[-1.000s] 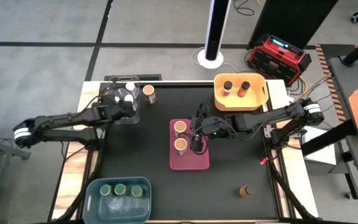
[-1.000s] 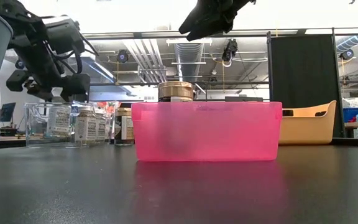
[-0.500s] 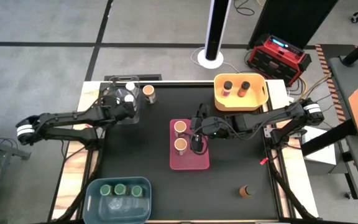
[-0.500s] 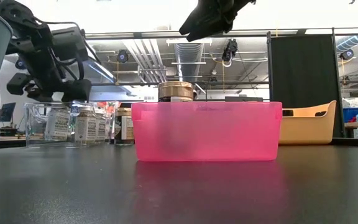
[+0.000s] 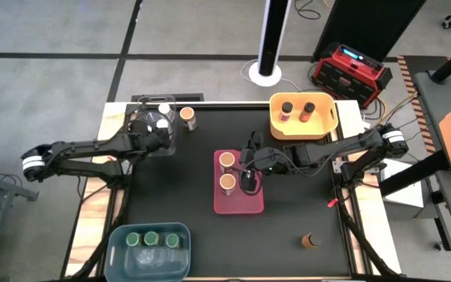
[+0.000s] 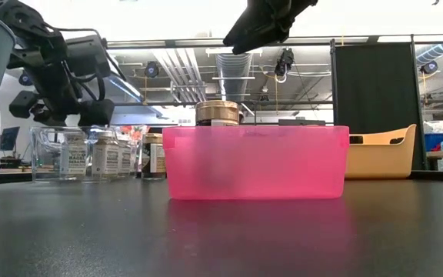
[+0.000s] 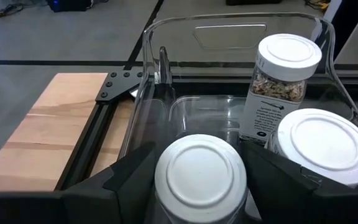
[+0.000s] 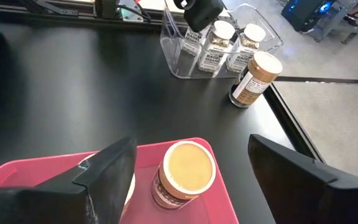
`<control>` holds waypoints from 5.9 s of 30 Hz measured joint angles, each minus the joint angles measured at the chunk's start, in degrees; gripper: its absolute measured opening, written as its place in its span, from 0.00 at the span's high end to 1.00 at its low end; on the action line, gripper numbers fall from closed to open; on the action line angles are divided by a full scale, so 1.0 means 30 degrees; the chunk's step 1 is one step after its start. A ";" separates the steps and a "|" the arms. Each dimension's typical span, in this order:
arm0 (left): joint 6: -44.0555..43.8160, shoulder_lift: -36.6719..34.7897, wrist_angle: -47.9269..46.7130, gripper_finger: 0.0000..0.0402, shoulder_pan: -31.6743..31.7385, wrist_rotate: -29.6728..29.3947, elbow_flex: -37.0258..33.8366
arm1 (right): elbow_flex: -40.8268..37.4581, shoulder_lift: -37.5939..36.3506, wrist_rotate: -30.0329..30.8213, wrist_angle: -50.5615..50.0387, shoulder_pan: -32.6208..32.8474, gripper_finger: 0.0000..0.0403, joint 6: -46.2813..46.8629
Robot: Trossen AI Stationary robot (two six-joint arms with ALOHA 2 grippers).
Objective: Sort spices by type
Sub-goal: Put the white seasoning bottle into the transparent bin
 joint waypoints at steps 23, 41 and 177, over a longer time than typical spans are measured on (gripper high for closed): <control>0.8401 -0.1199 -0.1884 0.51 -0.0002 0.3669 0.4589 | -0.0029 0.0000 0.0000 0.0007 0.0000 0.27 0.0536; 1.3595 -0.0679 -0.9708 1.00 0.0359 1.4662 0.8562 | -0.0029 0.0000 0.0007 0.0102 0.0000 0.26 0.0878; 2.4096 0.5094 -1.0532 1.00 0.7424 1.3421 0.9995 | -0.0189 0.0000 0.0029 0.0155 0.0000 0.26 0.1174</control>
